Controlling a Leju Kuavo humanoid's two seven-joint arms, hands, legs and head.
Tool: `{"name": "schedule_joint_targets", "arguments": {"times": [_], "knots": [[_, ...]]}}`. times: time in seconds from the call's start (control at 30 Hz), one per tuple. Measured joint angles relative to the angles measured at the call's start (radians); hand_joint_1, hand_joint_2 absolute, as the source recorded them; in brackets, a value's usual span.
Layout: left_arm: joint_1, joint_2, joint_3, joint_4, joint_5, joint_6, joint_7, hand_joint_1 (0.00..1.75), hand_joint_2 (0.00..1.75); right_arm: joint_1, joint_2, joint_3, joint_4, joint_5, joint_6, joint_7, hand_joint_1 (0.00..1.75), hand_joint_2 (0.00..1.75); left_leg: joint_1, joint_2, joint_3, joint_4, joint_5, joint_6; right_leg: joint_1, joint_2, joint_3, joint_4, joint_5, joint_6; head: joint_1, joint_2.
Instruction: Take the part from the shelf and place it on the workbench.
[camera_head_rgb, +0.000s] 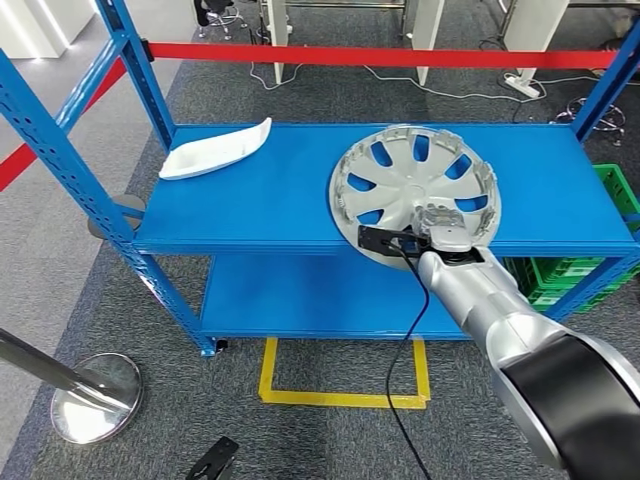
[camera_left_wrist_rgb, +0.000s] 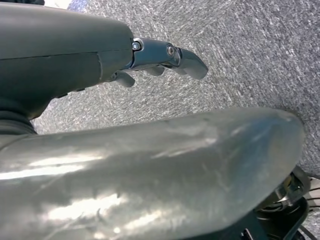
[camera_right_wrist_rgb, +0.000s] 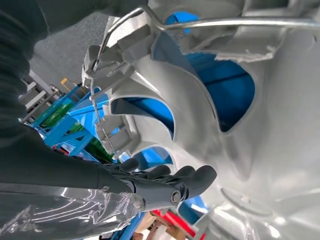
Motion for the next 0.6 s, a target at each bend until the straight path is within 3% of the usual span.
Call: {"name": "schedule_joint_targets", "arguments": {"times": [0.03,0.13,0.6], "knots": [[0.0,0.0,0.0,0.0,0.0,0.0,0.0,0.0,0.0,0.002,-0.001,0.0,0.0,0.0,0.0,0.0,1.51,1.75,0.0,0.0,0.0,0.0,0.0,0.0,0.0,0.0,0.0,0.0,0.0,0.0,0.0,0.0],[-0.001,-0.001,0.0,0.0,-0.001,0.0,0.0,0.0,0.0,0.011,-0.002,0.0,0.002,0.0,-0.004,0.0,1.7,1.75,0.0,0.0,0.0,0.0,0.0,0.0,0.0,0.0,0.0,0.0,0.001,0.0,0.0,0.0],[-0.001,-0.001,0.0,0.0,-0.001,0.002,0.0,0.0,0.0,0.028,-0.011,-0.002,0.007,0.006,-0.028,-0.014,1.75,1.75,0.0,0.0,-0.001,0.0,0.003,0.001,0.0,-0.001,0.0,0.0,0.002,0.001,0.0,0.0]]}}
